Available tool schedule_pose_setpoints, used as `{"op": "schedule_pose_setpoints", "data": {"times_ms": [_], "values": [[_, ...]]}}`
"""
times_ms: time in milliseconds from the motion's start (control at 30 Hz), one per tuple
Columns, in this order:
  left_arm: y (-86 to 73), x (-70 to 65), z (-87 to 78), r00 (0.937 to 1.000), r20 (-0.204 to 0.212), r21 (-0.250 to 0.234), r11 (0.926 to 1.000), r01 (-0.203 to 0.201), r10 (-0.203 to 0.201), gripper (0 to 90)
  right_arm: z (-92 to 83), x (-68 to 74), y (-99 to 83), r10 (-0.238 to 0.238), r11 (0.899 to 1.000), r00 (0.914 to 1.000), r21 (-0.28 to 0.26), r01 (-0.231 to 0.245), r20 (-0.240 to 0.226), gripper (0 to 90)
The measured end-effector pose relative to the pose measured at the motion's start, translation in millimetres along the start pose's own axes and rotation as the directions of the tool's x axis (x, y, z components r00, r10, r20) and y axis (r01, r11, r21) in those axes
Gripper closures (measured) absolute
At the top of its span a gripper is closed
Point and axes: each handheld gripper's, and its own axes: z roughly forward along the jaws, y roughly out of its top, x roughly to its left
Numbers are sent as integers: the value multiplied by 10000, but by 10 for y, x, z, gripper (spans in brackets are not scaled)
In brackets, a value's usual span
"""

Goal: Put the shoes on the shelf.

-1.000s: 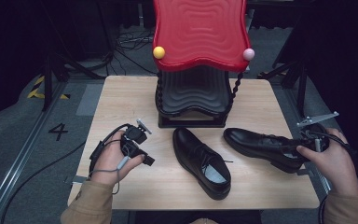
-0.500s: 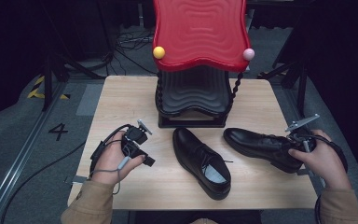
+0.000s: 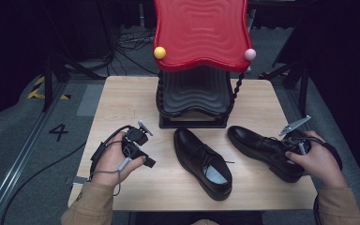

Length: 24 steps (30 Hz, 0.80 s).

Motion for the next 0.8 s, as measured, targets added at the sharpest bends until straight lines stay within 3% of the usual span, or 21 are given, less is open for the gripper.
{"op": "schedule_pose_setpoints", "data": {"times_ms": [200, 433, 567, 800], "values": [[-10, 3, -15, 10000, -3, -60, 10000, 40, -40, 584, -97, 127, 58, 175, 9998, 9998, -108, -175, -8, 838], [-13, 4, 10, 10000, -7, 16, 10000, 91, -91, 585, -174, 351, 191, -291, 9976, 9995, -631, 281, -145, 839], [-25, 11, 9, 9999, 4, 28, 9999, 112, -112, 586, -139, 425, 267, -448, 9962, 9988, -758, 433, -174, 839], [-77, 21, 20, 9997, -52, 57, 9997, 255, -255, 587, 70, 583, 521, -112, 9945, 9999, -1045, 121, 92, 835]]}}
